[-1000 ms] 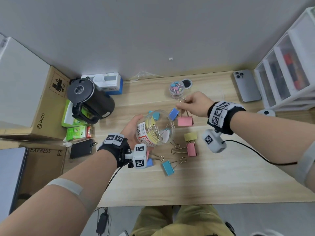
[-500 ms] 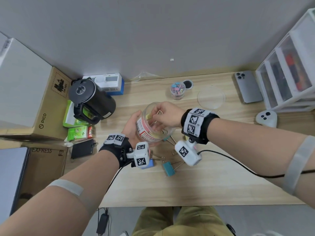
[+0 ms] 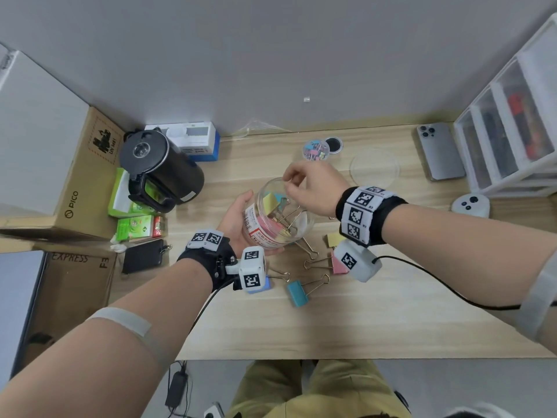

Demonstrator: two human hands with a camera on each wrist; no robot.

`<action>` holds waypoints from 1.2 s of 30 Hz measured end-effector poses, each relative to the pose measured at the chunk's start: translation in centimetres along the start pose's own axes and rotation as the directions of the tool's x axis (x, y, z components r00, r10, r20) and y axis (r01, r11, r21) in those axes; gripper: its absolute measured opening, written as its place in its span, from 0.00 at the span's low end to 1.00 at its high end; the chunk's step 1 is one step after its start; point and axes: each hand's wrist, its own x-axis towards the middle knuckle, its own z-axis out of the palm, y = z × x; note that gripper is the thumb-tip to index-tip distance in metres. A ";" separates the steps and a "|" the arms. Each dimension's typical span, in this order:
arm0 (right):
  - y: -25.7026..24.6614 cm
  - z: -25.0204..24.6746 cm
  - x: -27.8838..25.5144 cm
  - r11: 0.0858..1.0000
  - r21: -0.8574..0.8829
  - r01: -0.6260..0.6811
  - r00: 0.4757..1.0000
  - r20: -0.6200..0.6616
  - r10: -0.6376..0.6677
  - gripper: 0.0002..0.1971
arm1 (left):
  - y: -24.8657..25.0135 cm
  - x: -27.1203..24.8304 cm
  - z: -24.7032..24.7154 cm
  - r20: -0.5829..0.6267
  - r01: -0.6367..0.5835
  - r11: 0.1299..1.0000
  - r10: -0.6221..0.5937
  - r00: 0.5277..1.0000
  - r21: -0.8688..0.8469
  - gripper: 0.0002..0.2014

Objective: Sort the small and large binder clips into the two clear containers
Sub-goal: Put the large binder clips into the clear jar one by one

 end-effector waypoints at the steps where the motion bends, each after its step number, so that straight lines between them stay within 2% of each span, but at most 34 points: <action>1: 0.6 -0.2 0.1 0.999 -0.009 -0.037 0.999 0.003 0.037 0.07 | -0.1 0.1 -0.2 -0.013 0.002 1.000 -0.002 1.000 -0.002 0.38; 5: 4.7 0.0 0.0 0.975 -0.077 -0.207 0.978 0.009 0.208 0.06 | -0.9 0.3 -1.0 -0.045 0.005 1.000 -0.005 0.999 0.004 0.37; 7: 6.7 0.7 -0.7 0.941 -0.187 -0.283 0.941 0.135 0.310 0.16 | -1.1 0.2 -1.5 -0.037 0.011 1.000 -0.011 0.999 -0.002 0.38; 10: 8.8 2.5 -2.3 0.871 -0.410 -0.273 0.861 0.300 0.411 0.34 | -1.1 0.2 -2.1 -0.038 0.011 1.000 -0.011 0.999 -0.001 0.37; 12: 9.6 3.7 -3.0 0.828 -0.483 -0.284 0.840 0.292 0.458 0.36 | -1.2 0.2 -2.3 -0.047 0.008 1.000 -0.008 0.999 0.004 0.37; 17: 10.2 5.6 -3.4 0.725 -0.533 -0.436 0.799 0.142 0.585 0.32 | -1.7 0.2 -2.5 -0.060 0.028 1.000 -0.029 0.998 -0.014 0.37; 21: 10.5 6.3 -3.2 0.703 -0.600 -0.382 0.822 0.126 0.555 0.18 | -2.2 0.1 -2.4 -0.068 0.047 0.998 -0.050 0.996 -0.049 0.35; 24: 10.1 5.3 -3.0 0.732 -0.584 -0.350 0.854 0.123 0.506 0.11 | -2.3 0.2 -2.5 -0.072 0.049 0.998 -0.053 0.996 -0.051 0.35; 27: 9.3 3.5 -2.3 0.788 -0.517 -0.334 0.900 0.073 0.429 0.16 | -1.9 0.1 -2.4 -0.074 0.045 0.998 -0.048 0.996 -0.040 0.36; 30: 8.1 1.3 -1.3 0.891 -0.341 -0.300 0.952 -0.047 0.303 0.24 | -1.2 0.0 -2.0 -0.074 0.014 1.000 -0.016 0.997 -0.016 0.36; 34: 5.9 -0.8 0.3 0.946 -0.157 -0.284 0.945 -0.212 0.248 0.17 | -0.5 0.0 -1.6 -0.072 -0.037 0.999 0.036 0.997 -0.011 0.33; 36: 4.9 -1.3 0.8 0.959 -0.110 -0.262 0.937 -0.266 0.226 0.17 | -0.3 -0.1 -1.5 -0.071 -0.046 0.999 0.046 0.996 0.000 0.33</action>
